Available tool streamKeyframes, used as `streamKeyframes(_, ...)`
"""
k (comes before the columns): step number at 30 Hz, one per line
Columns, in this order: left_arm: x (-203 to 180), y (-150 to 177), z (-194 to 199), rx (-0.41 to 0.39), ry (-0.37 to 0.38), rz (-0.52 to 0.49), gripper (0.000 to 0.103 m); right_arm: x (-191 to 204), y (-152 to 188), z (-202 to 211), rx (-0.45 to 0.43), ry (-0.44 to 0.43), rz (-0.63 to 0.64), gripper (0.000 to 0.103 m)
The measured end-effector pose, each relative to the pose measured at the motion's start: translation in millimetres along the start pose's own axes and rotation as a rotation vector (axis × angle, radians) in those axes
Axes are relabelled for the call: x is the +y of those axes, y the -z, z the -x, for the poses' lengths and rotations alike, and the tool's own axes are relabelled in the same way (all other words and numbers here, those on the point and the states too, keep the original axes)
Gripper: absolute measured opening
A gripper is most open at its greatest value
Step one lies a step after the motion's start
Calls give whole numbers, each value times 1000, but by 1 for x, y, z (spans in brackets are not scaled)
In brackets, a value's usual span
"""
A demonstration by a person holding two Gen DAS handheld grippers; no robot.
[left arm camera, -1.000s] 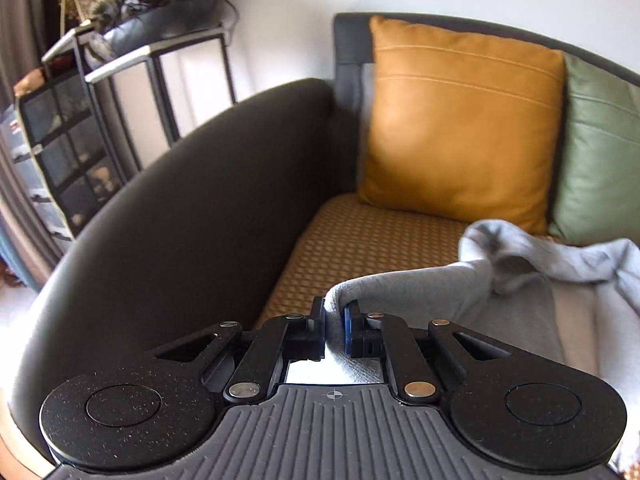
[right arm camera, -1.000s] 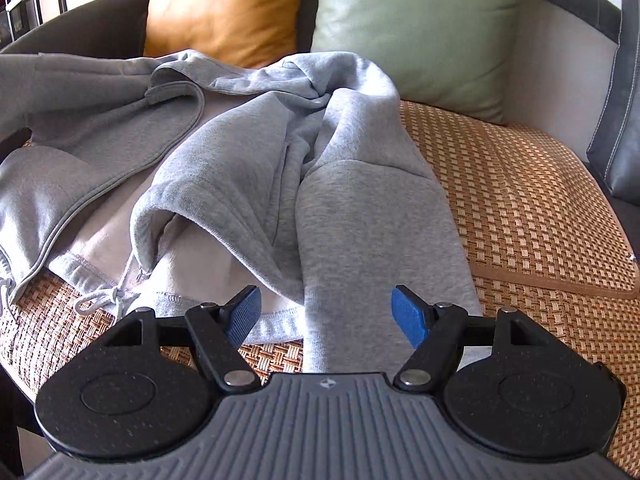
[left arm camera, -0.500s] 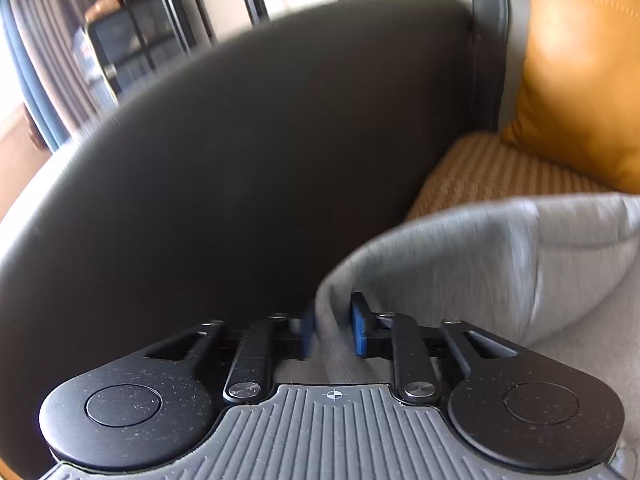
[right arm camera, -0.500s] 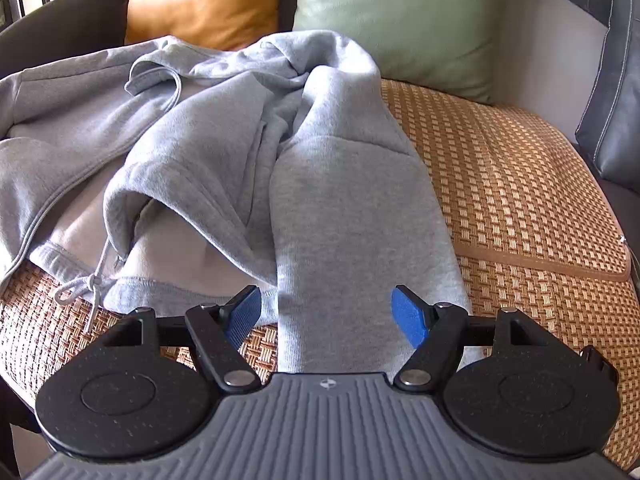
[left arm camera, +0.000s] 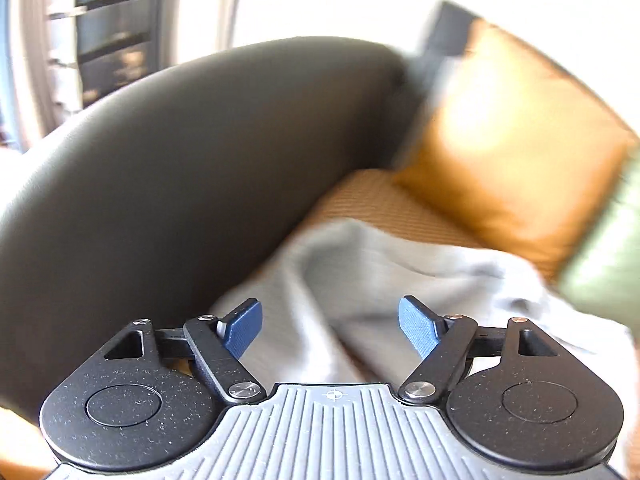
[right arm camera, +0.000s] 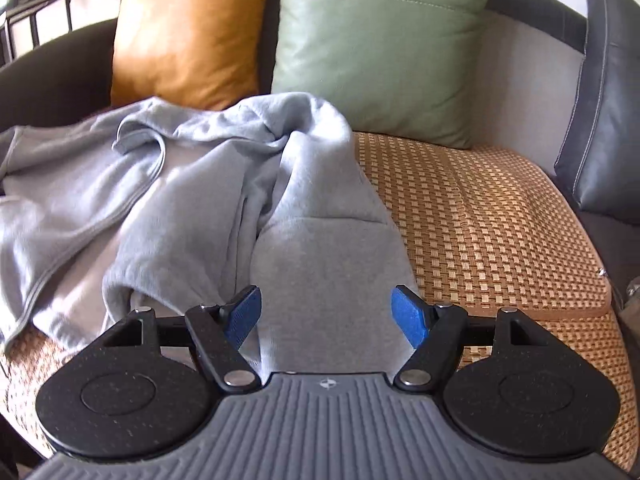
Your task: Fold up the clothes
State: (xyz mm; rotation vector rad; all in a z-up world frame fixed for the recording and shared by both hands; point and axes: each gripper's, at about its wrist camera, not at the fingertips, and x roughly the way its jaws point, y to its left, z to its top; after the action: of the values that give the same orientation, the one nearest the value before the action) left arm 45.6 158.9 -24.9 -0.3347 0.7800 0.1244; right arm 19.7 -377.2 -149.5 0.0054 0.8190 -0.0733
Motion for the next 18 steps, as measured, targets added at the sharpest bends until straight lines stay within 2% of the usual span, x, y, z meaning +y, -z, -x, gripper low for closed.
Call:
streamKeyframes(5,-39,68,9,76,111,-95,87,13,8,-21,43,-17,21,73)
streamKeyframes(9,-61,100,-3,128,136,-126,87,18,15,-43,94,-21,27,68)
streamKeyframes(12,-72,111,-13,164,148,-132,87,16,19,-56,135,-31,19,53)
streamKeyframes(13,-73,112,-15,171,147,-129,87,13,19,-58,148,-44,8,40)
streamKeyframes(14,-72,113,-16,174,146,-128,87,10,17,-59,168,-59,-2,23)
streamKeyframes(16,-73,109,-16,171,148,-125,87,4,7,-55,196,-71,-1,14)
streamKeyframes(18,-73,105,-17,168,148,-121,87,-4,-9,-43,190,-86,12,11)
